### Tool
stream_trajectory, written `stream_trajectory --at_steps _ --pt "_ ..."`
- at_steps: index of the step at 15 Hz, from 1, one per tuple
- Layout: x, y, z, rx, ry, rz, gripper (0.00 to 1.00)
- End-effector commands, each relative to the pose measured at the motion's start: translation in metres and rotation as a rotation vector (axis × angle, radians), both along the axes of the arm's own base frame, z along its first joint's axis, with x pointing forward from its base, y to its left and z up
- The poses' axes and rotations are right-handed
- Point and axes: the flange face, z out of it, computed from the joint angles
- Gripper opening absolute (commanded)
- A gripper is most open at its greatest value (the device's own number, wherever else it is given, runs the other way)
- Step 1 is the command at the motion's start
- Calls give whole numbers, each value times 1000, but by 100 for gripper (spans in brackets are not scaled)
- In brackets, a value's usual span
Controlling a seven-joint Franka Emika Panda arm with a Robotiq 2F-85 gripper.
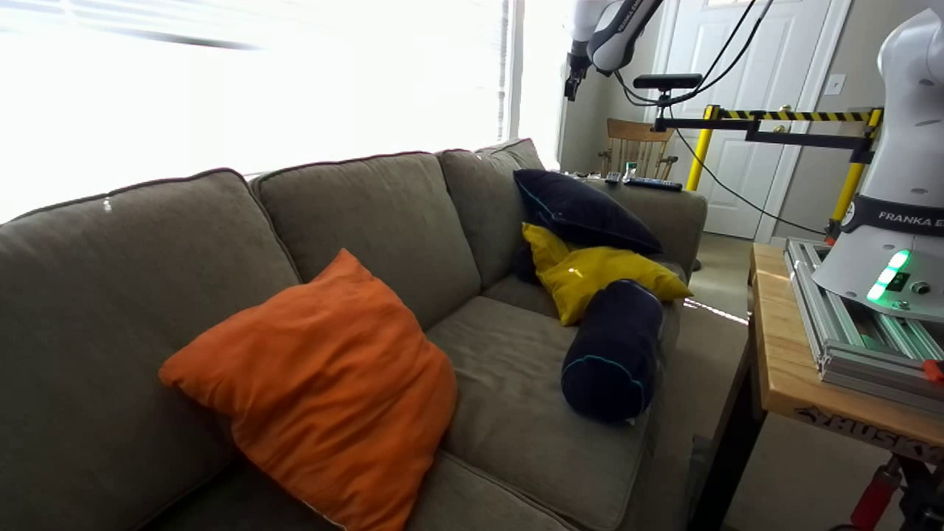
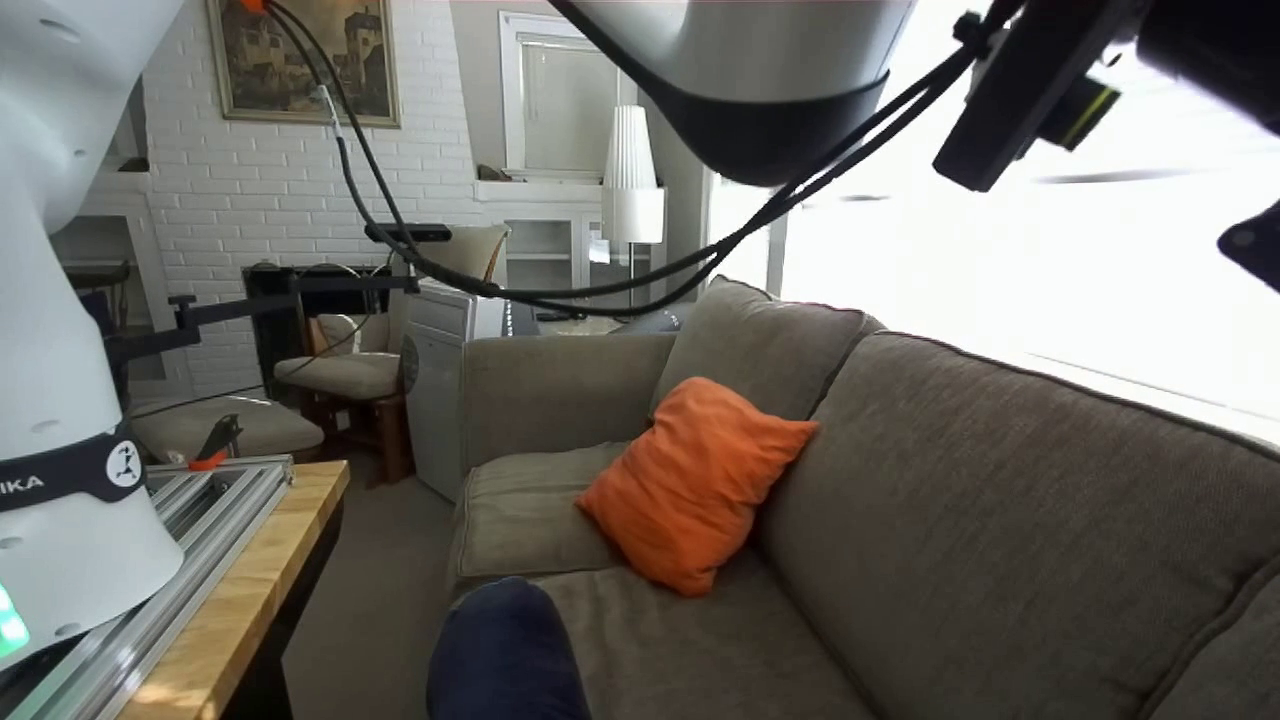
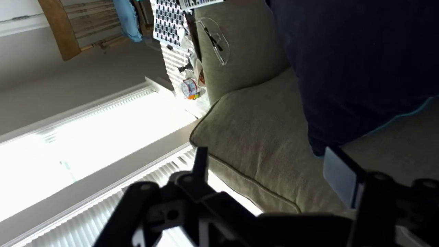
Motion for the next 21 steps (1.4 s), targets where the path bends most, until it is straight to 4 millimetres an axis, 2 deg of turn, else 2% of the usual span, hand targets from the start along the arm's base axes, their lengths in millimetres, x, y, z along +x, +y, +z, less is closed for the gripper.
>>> stream_trajectory --at_steps 1,7,10,15,21 --pt "18 31 -6 86 -7 80 100" --pt "45 96 -43 309 -15 218 100" --pt "52 115 -65 405 15 259 100" --pt "51 127 -105 490 150 280 100" --pt "38 133 -161 539 337 263 100"
